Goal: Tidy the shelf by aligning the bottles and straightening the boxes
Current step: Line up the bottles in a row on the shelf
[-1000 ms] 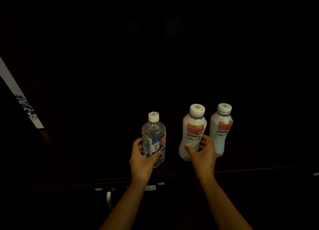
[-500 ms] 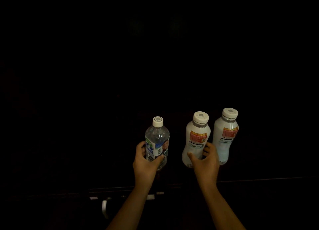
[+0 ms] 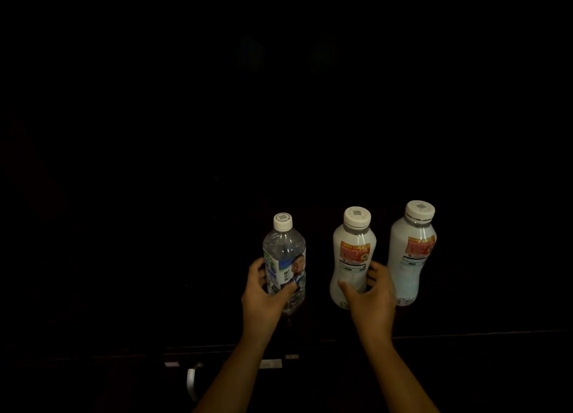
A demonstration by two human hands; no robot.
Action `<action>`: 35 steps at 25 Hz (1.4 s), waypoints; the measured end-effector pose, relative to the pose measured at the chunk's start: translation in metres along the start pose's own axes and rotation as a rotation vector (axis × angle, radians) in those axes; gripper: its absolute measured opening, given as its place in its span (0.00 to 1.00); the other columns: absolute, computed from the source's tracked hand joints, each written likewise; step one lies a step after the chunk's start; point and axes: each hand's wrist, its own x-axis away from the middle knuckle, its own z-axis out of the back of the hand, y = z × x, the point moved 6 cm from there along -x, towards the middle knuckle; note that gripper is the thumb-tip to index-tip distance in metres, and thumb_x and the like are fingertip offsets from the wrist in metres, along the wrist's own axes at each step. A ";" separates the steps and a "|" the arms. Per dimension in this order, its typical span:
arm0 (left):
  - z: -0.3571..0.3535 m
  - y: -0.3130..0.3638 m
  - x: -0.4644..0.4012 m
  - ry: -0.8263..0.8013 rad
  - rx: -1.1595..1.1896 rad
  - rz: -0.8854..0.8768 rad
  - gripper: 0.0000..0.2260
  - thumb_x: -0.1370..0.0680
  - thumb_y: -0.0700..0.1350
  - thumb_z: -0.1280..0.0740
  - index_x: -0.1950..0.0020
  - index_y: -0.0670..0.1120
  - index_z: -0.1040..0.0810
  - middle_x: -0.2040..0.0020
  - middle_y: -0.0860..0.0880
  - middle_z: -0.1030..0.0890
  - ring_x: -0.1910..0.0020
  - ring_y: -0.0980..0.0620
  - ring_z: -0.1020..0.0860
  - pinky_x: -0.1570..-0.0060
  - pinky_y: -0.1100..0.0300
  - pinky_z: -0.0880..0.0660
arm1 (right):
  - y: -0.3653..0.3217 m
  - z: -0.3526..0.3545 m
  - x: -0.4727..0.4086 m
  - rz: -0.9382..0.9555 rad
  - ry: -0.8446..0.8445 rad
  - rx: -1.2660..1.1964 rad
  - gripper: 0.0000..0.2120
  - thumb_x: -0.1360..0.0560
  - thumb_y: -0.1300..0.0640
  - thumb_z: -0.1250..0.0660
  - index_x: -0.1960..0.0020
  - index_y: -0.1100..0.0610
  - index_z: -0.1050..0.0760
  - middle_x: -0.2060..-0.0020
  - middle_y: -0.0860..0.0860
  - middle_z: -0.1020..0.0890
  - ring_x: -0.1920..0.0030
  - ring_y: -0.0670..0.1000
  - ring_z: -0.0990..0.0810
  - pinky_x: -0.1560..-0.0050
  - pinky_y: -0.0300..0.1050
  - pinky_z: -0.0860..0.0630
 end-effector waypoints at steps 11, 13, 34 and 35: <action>0.001 0.006 0.005 -0.131 -0.030 0.043 0.40 0.30 0.41 0.27 0.25 0.50 0.47 0.28 0.47 0.32 0.31 0.50 0.33 0.35 0.55 0.32 | 0.000 -0.005 0.003 -0.017 -0.102 0.019 0.34 0.35 0.64 0.26 0.34 0.59 0.38 0.37 0.58 0.27 0.37 0.57 0.28 0.38 0.55 0.28; 0.011 0.008 0.012 -0.151 -0.045 0.062 0.44 0.31 0.44 0.26 0.25 0.51 0.52 0.25 0.49 0.39 0.27 0.50 0.39 0.32 0.54 0.37 | -0.001 -0.005 0.012 -0.013 -0.072 0.021 0.38 0.36 0.65 0.26 0.31 0.59 0.41 0.34 0.59 0.30 0.34 0.58 0.31 0.35 0.57 0.32; 0.411 -0.003 -0.005 -0.438 -0.346 -0.139 0.32 0.33 0.52 0.26 0.32 0.54 0.33 0.49 0.56 0.23 0.51 0.62 0.24 0.55 0.76 0.30 | -0.216 -0.217 0.256 0.280 -0.383 0.367 0.27 0.34 0.56 0.26 0.38 0.58 0.30 0.45 0.57 0.22 0.45 0.54 0.24 0.48 0.46 0.26; 0.429 0.000 -0.012 -0.419 -0.357 -0.149 0.32 0.33 0.52 0.26 0.32 0.54 0.33 0.50 0.57 0.23 0.52 0.63 0.24 0.55 0.76 0.30 | -0.229 -0.229 0.264 0.296 -0.378 0.361 0.28 0.34 0.55 0.26 0.37 0.57 0.30 0.45 0.56 0.22 0.44 0.54 0.24 0.47 0.46 0.26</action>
